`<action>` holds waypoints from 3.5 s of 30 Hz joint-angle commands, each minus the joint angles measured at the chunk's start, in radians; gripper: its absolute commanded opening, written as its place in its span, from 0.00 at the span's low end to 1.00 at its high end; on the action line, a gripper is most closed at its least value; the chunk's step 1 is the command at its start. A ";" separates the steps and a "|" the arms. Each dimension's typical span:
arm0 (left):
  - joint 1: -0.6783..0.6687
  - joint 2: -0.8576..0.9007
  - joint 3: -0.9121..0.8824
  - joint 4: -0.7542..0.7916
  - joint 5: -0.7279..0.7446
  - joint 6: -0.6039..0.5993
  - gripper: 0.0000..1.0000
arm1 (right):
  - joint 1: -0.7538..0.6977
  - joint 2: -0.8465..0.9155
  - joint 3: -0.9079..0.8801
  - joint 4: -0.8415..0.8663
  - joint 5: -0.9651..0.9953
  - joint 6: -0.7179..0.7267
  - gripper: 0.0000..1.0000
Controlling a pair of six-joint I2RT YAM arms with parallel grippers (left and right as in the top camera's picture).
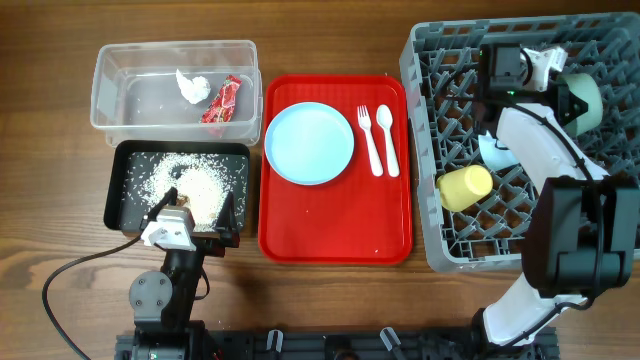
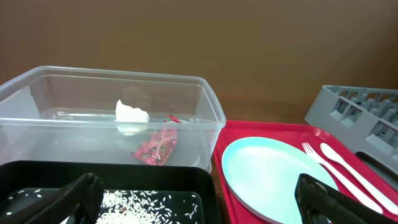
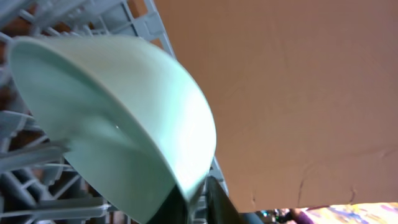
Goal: Sort waste into correct bins and load items into the dishwasher rack
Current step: 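Carry the second blue bowl to the rack's back corner and release, then return right gripper to the red tray and grasp the blue plate edge, then lift the blue plate and stand it upright in the rack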
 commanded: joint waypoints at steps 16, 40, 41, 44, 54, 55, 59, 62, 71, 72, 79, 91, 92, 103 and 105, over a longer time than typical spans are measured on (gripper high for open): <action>0.008 -0.008 -0.003 -0.008 -0.006 0.012 1.00 | 0.101 -0.138 -0.008 -0.043 -0.179 0.042 0.20; 0.008 -0.008 -0.003 -0.008 -0.006 0.012 1.00 | 0.614 -0.253 0.037 -0.286 -1.437 0.743 0.40; 0.008 -0.008 -0.003 -0.008 -0.006 0.012 1.00 | 0.611 -0.228 0.037 -0.283 -1.436 0.774 0.39; 0.008 -0.008 -0.003 -0.008 -0.006 0.012 1.00 | 0.591 -0.130 0.037 -0.244 -1.435 0.865 0.39; 0.008 -0.008 -0.003 -0.008 -0.006 0.012 1.00 | 0.541 0.123 0.037 -0.135 -1.434 1.064 0.38; 0.008 -0.008 -0.003 -0.008 -0.006 0.012 1.00 | 0.541 0.140 0.037 -0.117 -1.454 1.063 0.38; 0.008 -0.008 -0.003 -0.008 -0.006 0.012 1.00 | 0.542 0.185 0.037 -0.115 -1.441 1.095 0.28; 0.008 -0.008 -0.003 -0.008 -0.006 0.012 1.00 | 0.539 0.185 0.037 -0.142 -1.434 1.115 0.06; 0.008 -0.008 -0.003 -0.008 -0.006 0.012 1.00 | 0.536 0.031 0.039 -0.269 -1.218 1.056 0.04; 0.008 -0.008 -0.003 -0.008 -0.006 0.012 1.00 | 0.536 -0.016 0.039 -0.268 -1.183 1.001 0.04; 0.008 -0.008 -0.003 -0.008 -0.006 0.012 1.00 | 0.536 -0.325 0.039 -0.288 -0.849 0.808 0.04; 0.008 -0.008 -0.003 -0.008 -0.006 0.012 1.00 | 0.373 -0.516 0.039 -0.131 -0.112 0.422 0.04; 0.008 -0.008 -0.003 -0.008 -0.006 0.012 1.00 | 0.344 -0.512 0.039 -0.105 -0.115 0.402 0.04; 0.008 -0.008 -0.003 -0.008 -0.006 0.012 1.00 | 0.039 -0.378 0.039 0.297 -0.339 -0.220 0.04; 0.008 -0.008 -0.003 -0.008 -0.006 0.012 1.00 | 0.027 -0.340 0.039 0.323 -0.338 -0.266 0.04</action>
